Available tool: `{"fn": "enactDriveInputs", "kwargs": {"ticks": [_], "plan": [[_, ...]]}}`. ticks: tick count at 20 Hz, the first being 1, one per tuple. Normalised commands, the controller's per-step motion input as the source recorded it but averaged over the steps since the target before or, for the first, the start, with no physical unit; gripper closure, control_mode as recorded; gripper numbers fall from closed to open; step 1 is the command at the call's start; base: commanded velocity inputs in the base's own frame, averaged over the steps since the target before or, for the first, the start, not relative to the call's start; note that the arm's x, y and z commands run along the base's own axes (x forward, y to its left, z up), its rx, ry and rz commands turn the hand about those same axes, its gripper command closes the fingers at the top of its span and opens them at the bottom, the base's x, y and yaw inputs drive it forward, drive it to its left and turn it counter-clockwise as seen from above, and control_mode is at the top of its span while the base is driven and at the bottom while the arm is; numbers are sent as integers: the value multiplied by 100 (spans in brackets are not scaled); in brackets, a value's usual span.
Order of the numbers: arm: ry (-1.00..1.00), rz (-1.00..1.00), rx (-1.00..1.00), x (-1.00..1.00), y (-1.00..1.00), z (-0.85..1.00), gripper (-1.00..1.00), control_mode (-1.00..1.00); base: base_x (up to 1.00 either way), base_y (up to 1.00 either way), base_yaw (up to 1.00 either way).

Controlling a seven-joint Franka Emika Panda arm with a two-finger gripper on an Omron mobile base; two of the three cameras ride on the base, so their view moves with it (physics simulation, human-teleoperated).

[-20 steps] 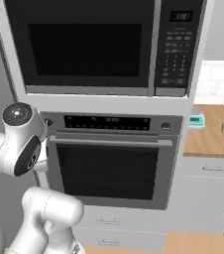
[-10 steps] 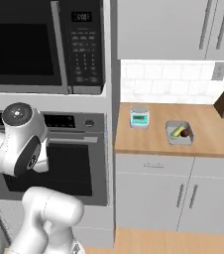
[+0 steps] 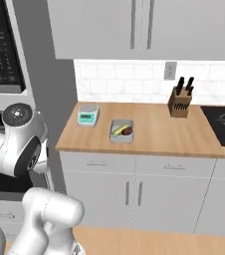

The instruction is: Take the meat container that has the shrimp and place it on the second highest rack of the freezer. Then take the vegetable container that has the corn and potato and place it on the highest rack of the freezer.

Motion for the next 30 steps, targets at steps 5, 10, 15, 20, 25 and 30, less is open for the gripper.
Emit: {"fn": "enactDriveInputs", "kwargs": {"ticks": [5,10,15,20,25,30], "plan": [[0,0,0,0,0,0,-100,100,47,-79,0],[0,0,0,0,0,0,-100,100,64,-35,1],[0,0,0,0,0,0,-100,100,48,0,1],[3,3,0,30,0,-27,-100,-100,4,0,1],[13,10,0,49,-4,-39,-100,-100,0,0,0],[9,10,0,50,0,-46,-100,-100,0,0,0]]}}
